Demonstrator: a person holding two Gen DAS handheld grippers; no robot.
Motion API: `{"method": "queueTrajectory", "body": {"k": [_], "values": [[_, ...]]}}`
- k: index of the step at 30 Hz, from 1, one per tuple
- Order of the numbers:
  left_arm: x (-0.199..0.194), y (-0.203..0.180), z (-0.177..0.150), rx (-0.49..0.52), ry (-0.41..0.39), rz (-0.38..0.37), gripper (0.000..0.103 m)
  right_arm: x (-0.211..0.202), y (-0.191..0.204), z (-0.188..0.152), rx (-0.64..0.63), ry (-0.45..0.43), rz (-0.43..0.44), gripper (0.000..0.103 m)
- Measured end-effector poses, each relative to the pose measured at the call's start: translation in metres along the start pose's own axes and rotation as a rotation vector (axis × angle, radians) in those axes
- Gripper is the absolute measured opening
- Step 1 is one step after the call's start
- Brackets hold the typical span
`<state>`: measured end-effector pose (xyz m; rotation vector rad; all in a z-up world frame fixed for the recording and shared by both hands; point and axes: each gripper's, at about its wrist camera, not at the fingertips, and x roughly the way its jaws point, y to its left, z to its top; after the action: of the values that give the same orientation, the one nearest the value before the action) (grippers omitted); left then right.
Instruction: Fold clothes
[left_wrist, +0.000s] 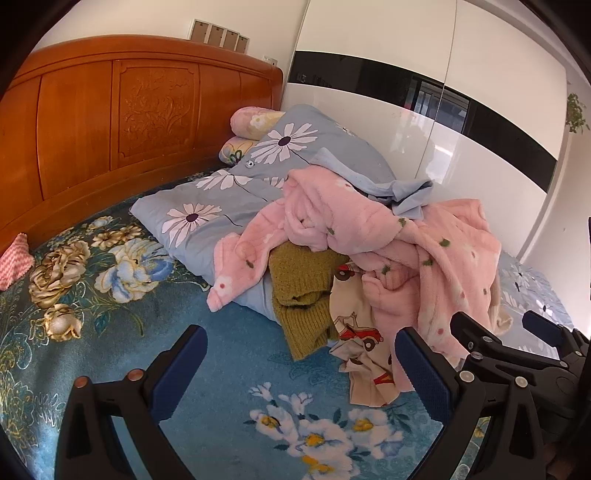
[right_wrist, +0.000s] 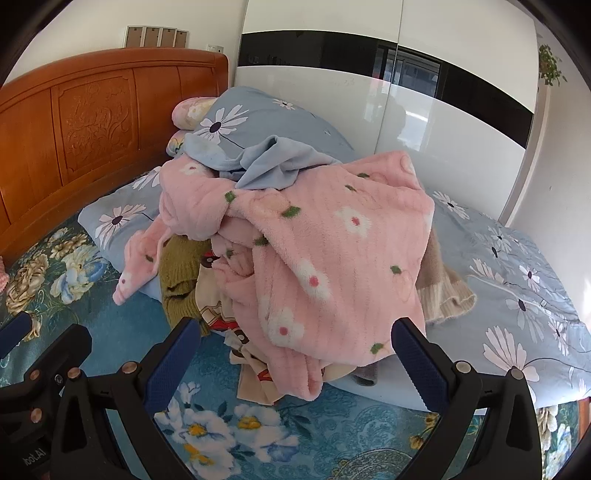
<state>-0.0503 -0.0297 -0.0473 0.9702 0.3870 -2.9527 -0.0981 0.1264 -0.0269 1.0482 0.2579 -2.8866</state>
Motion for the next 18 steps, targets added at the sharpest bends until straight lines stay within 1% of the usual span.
{"method": "queueTrajectory", "body": {"k": [11,14,16,18], "values": [[0.010,0.001,-0.005,-0.014,0.030,0.011,0.103,0.012,0.005,-0.001,-0.035,0.035,-0.027,0.103],[0.011,0.004,-0.008,0.000,0.039,0.022,0.103,0.018,0.007,0.004,-0.060,0.035,-0.009,0.103],[0.013,0.006,-0.012,0.013,0.051,0.039,0.103,0.023,0.006,0.019,-0.065,0.023,0.012,0.103],[0.015,0.010,-0.015,0.024,0.063,0.054,0.103,0.030,0.002,0.042,-0.058,0.010,0.006,0.103]]}}
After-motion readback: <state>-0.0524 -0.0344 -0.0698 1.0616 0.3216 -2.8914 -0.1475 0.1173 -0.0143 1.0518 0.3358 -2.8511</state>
